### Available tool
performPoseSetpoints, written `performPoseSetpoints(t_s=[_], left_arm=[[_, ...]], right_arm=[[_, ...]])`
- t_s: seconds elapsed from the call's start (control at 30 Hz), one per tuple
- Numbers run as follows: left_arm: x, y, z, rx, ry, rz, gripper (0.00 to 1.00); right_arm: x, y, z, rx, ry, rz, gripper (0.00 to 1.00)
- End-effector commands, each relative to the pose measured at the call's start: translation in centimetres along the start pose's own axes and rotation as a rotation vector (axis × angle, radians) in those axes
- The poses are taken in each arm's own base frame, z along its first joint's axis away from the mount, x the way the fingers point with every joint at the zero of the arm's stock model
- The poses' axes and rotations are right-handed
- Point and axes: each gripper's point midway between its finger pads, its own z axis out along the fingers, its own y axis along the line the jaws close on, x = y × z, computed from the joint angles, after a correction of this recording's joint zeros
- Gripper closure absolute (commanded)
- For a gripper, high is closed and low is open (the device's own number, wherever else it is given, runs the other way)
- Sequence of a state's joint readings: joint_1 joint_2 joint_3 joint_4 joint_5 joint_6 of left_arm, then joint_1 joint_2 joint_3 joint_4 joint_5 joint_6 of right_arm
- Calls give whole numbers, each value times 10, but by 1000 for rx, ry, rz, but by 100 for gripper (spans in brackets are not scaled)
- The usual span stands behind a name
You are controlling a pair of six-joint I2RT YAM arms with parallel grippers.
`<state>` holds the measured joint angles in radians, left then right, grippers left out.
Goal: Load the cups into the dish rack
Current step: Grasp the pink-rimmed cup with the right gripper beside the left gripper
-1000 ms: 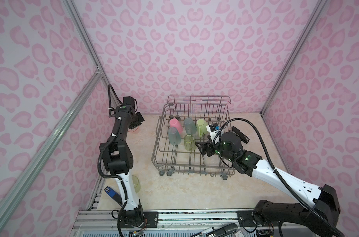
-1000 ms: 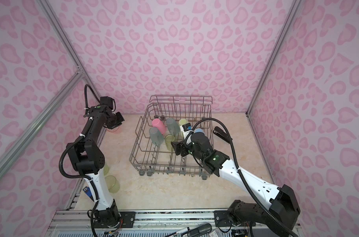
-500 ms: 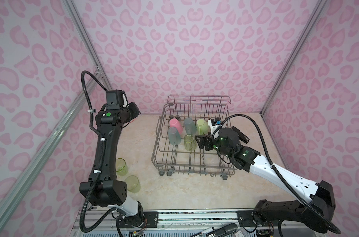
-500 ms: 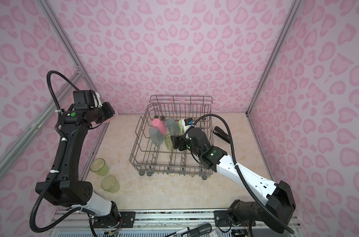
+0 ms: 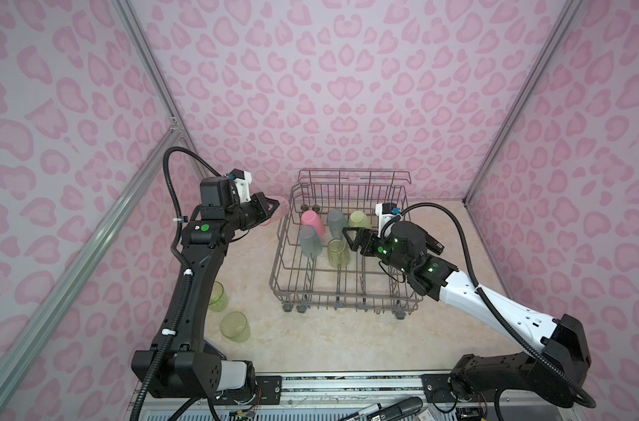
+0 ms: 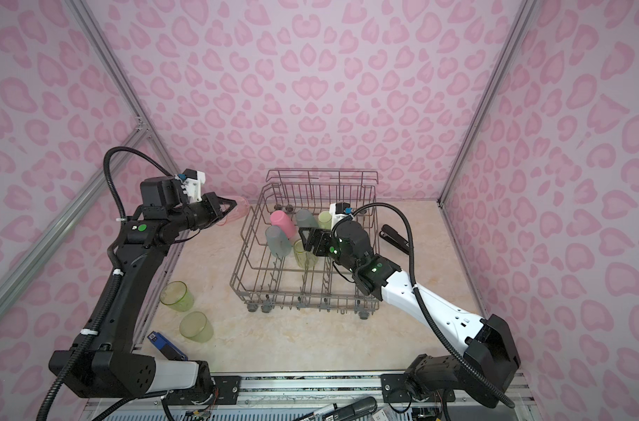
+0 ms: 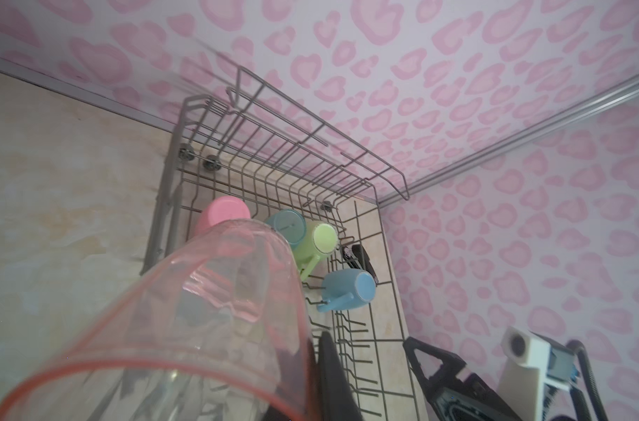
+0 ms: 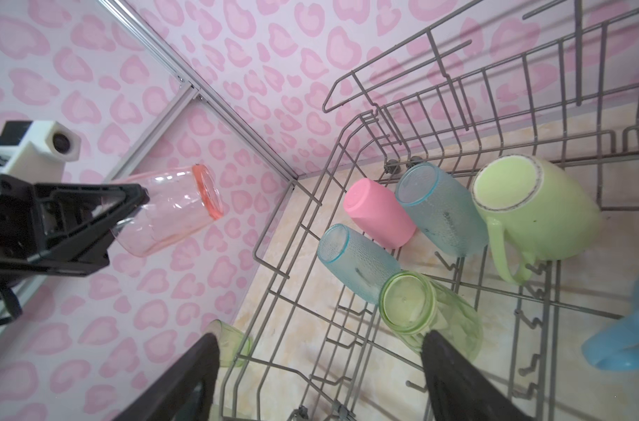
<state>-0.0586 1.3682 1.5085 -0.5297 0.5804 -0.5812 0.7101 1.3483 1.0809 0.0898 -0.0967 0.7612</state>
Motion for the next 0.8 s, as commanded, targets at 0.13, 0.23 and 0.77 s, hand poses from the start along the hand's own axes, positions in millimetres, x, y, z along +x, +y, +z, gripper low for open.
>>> performPoseSetpoints(t_s=[0.13,0.23,0.77], left_arm=[[20,-66,17,265,28,43,91],[29,-78,26,310,43,24,91],[66,-132,67,490,59,-25,92]], right_arm=[[-25,18,1,-158,-99,281,10],[-34,18,0,-198,-138,374,9],[-60,11,20,-356,-214,708,6]])
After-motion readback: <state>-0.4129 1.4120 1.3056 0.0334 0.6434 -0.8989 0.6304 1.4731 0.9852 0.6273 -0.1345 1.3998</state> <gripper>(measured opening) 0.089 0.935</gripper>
